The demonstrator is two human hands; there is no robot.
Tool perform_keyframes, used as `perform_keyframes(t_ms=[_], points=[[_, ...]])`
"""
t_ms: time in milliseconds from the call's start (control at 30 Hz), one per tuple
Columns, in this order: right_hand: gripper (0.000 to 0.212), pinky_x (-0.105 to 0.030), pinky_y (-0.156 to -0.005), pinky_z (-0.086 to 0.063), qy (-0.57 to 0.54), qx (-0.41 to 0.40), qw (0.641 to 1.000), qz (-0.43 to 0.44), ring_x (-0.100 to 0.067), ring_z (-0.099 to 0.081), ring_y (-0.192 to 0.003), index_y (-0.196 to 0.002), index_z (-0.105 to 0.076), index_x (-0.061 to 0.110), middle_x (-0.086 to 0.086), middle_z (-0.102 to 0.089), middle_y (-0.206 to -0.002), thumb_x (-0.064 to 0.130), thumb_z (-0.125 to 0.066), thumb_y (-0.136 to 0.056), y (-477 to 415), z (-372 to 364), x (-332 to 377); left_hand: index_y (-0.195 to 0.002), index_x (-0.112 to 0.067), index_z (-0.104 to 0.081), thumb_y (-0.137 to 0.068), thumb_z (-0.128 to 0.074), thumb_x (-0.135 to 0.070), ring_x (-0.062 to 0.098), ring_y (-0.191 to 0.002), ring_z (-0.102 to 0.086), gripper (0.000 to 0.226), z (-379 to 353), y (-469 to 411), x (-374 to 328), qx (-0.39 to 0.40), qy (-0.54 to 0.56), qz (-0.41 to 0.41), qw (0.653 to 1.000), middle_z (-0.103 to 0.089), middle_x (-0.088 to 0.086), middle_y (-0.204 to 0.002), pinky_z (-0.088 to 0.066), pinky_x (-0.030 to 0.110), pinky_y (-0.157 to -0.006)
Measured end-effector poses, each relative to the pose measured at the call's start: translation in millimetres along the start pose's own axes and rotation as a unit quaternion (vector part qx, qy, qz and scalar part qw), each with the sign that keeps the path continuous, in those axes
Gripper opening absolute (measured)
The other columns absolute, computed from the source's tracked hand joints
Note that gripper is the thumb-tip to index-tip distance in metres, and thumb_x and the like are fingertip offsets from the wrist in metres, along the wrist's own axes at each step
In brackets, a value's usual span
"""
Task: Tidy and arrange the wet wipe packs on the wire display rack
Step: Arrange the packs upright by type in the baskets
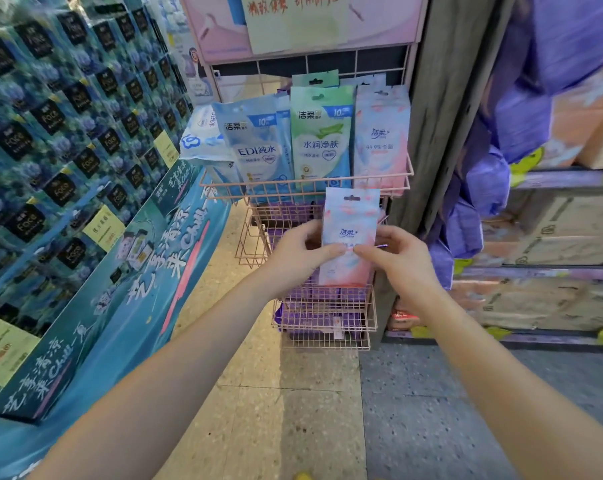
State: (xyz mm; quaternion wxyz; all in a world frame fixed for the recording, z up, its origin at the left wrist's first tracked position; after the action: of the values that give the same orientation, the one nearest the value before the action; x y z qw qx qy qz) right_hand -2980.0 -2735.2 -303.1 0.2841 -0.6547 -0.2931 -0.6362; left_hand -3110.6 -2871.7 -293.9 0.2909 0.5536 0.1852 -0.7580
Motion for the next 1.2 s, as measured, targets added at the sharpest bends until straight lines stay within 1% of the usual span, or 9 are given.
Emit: perform_keyframes(t_ms=[167, 300, 333, 433, 567, 700, 767, 1067, 1200], points=[[0.028, -0.019, -0.073, -0.058, 0.005, -0.067, 0.992, 0.109, -0.005, -0.071, -0.083, -0.108, -0.073, 0.011, 0.0, -0.078, -0.096, 0.004, -0.082, -0.082, -4.6, 31.5, 68.5, -0.115, -0.02, -0.066, -0.078, -0.09, -0.03, 0.011, -0.093, -0.073, 0.045, 0.8, -6.4, -77.5, -0.153, -0.003, -0.073, 0.985, -0.077, -0.005, -0.1, -0.059, 0.029, -0.083], [0.027, -0.022, -0.075, -0.057, 0.029, -0.106, 0.98, 0.169, -0.006, -0.07, -0.082, -0.102, -0.073, 0.022, 0.008, -0.077, -0.091, 0.008, -0.082, -0.081, -29.5, 46.4, 109.6, -0.099, -0.022, -0.069, -0.082, -0.086, -0.028, -0.003, -0.077, -0.065, 0.025, 0.4, -16.4, -126.2, -0.242, -0.039, -0.147, 0.958, -0.072, -0.011, -0.086, -0.05, 0.01, -0.072], [0.026, -0.025, -0.077, -0.058, 0.035, -0.117, 0.976, 0.178, -0.007, -0.07, -0.082, -0.102, -0.073, 0.023, 0.007, -0.077, -0.092, 0.01, -0.081, -0.081, -36.4, 49.5, 117.0, -0.1, -0.022, -0.072, -0.084, -0.084, -0.028, -0.004, -0.077, -0.065, 0.021, -0.3, -19.7, -135.6, -0.255, -0.048, -0.16, 0.952, -0.072, -0.012, -0.086, -0.051, 0.011, -0.073], [0.025, -0.037, -0.081, -0.061, 0.06, -0.142, 0.967, 0.204, -0.011, -0.07, -0.083, -0.099, -0.073, 0.028, 0.004, -0.078, -0.094, 0.018, -0.081, -0.078, -56.1, 53.9, 137.7, -0.117, -0.018, -0.075, -0.088, -0.077, -0.028, 0.005, -0.088, -0.071, 0.03, -0.5, -31.3, -151.5, -0.282, -0.063, -0.172, 0.942, -0.076, -0.01, -0.094, -0.059, 0.031, -0.087], [0.021, -0.035, -0.081, -0.059, 0.146, -0.152, 0.956, 0.206, -0.007, -0.069, -0.079, -0.096, -0.073, 0.028, 0.009, -0.075, -0.086, 0.023, -0.079, -0.076, -80.4, 50.0, 148.8, -0.129, -0.018, -0.07, -0.092, -0.071, -0.023, 0.006, -0.096, -0.071, 0.038, -3.4, -36.8, -154.6, -0.28, -0.068, -0.158, 0.944, -0.076, -0.007, -0.106, -0.059, 0.033, -0.094], [0.024, -0.034, -0.086, -0.054, 0.265, -0.125, 0.935, 0.2, -0.019, -0.071, -0.09, -0.102, -0.076, 0.015, 0.002, -0.076, -0.091, 0.028, -0.075, -0.081, -88.1, 40.4, 139.6, -0.137, -0.01, -0.066, -0.096, -0.063, -0.019, 0.012, -0.112, -0.069, 0.041, -15.0, -33.5, -145.2, -0.25, -0.146, -0.135, 0.948, -0.073, 0.004, -0.124, -0.054, 0.031, -0.104], [0.023, -0.037, -0.085, -0.053, 0.283, -0.125, 0.928, 0.21, -0.024, -0.069, -0.089, -0.099, -0.074, 0.013, -0.001, -0.076, -0.089, 0.03, -0.076, -0.082, -87.7, 39.7, 137.0, -0.137, -0.01, -0.066, -0.097, -0.061, -0.019, 0.013, -0.112, -0.068, 0.041, -15.2, -31.1, -143.7, -0.25, -0.163, -0.135, 0.945, -0.073, 0.003, -0.123, -0.053, 0.033, -0.104], [0.028, -0.031, -0.067, -0.037, 0.353, -0.09, 0.916, 0.169, -0.023, -0.059, -0.08, -0.092, -0.065, 0.005, -0.004, -0.068, -0.083, 0.028, -0.077, -0.083, -90.6, 38.9, 137.6, -0.134, -0.016, -0.07, -0.094, -0.056, -0.023, 0.028, -0.115, -0.067, 0.042, -18.5, -32.9, -144.5, -0.212, -0.261, -0.106, 0.936, -0.076, 0.007, -0.119, -0.052, 0.036, -0.1], [0.034, -0.033, -0.086, -0.054, 0.325, -0.092, 0.929, 0.151, -0.018, -0.069, -0.089, -0.11, -0.072, 0.017, 0.001, -0.075, -0.095, 0.034, -0.079, -0.081, -90.6, 41.5, 134.9, -0.129, -0.02, -0.073, -0.096, -0.057, -0.024, 0.024, -0.105, -0.069, 0.037, -13.6, -25.6, -142.9, -0.23, -0.239, -0.122, 0.935, -0.078, 0.003, -0.111, -0.054, 0.033, -0.096]])
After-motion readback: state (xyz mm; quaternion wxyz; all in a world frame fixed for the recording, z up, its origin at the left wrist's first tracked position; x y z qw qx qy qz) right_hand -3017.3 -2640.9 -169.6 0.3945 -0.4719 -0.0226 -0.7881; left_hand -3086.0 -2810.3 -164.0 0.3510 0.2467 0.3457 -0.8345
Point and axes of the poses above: each hand's wrist, its own y-axis away from the middle knuckle, its own z-axis out of the back of the hand, x = y × z, the point moved 7 cm from there along -y, towards the middle knuckle
